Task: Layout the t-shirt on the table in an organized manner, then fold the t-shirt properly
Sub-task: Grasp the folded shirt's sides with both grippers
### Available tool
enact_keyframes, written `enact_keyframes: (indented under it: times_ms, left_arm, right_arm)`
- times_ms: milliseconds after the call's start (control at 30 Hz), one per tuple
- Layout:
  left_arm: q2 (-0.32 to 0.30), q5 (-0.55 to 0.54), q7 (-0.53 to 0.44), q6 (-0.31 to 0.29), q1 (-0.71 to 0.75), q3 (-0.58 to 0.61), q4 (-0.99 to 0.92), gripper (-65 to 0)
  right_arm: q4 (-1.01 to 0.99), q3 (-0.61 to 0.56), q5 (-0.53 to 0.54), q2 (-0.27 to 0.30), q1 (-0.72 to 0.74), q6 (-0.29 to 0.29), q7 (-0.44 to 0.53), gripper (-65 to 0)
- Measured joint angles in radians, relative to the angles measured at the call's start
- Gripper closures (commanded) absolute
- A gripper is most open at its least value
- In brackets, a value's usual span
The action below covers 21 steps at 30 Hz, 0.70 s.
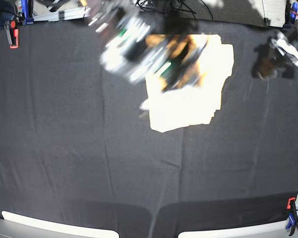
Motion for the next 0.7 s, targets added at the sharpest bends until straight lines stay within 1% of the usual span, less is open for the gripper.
enact_keyframes:
  times_ms: [67,133,167,233,300,367,433,500,567,633,700]
  left_arm:
    - [0.013,-0.061,0.028,0.000,0.015,0.027,0.000,0.0]
    - [0.014,-0.114,0.032,0.000,0.048,0.078,0.002,0.0]
    - [0.011,-0.118,0.033,0.000,0.066,0.114,0.002,0.0]
    - [0.011,-0.087,0.048,0.000,0.097,0.188,0.002,0.0]
    - [0.014,-0.054,0.048,-0.001,0.124,0.261,0.002,0.0]
    - [0.013,0.019,0.045,-0.002,0.142,0.327,0.002,0.0]
    - [0.010,0.125,0.046,-0.003,0.152,0.382,0.002,0.0]
    - [0.008,0.208,0.039,-0.003,0.158,0.427,0.002,0.0]
    - [0.010,0.326,-0.058,-0.003,0.158,0.457,0.002,0.0]
    - [0.011,0.448,-0.175,-0.003,0.156,0.470,0.002,0.0]
    - [0.009,0.570,-0.253,-0.002,0.155,0.468,0.002,0.0]
  right_arm:
    - [-0.008,0.078,0.005,0.001,0.014,0.000,0.005,0.0]
    - [-0.047,0.144,0.007,0.009,0.031,-0.002,0.023,0.0]
    - [-0.075,0.169,0.007,0.015,0.041,-0.001,0.030,0.0]
    - [-0.138,0.200,0.006,0.028,0.061,-0.002,0.032,0.0]
    - [-0.214,0.206,0.003,0.039,0.093,0.012,0.029,0.0]
    - [-0.297,0.205,0.003,0.045,0.126,0.045,0.031,0.0]
    - [-0.380,0.204,0.003,0.045,0.160,0.053,0.033,0.0]
    - [-0.448,0.201,0.003,0.044,0.198,0.057,0.035,0.0]
    - [-0.504,0.200,0.004,0.045,0.242,0.061,0.045,0.0]
    - [-0.554,0.201,0.003,0.045,0.288,0.061,0.046,0.0]
    - [-0.597,0.201,0.003,0.045,0.322,0.060,0.043,0.0]
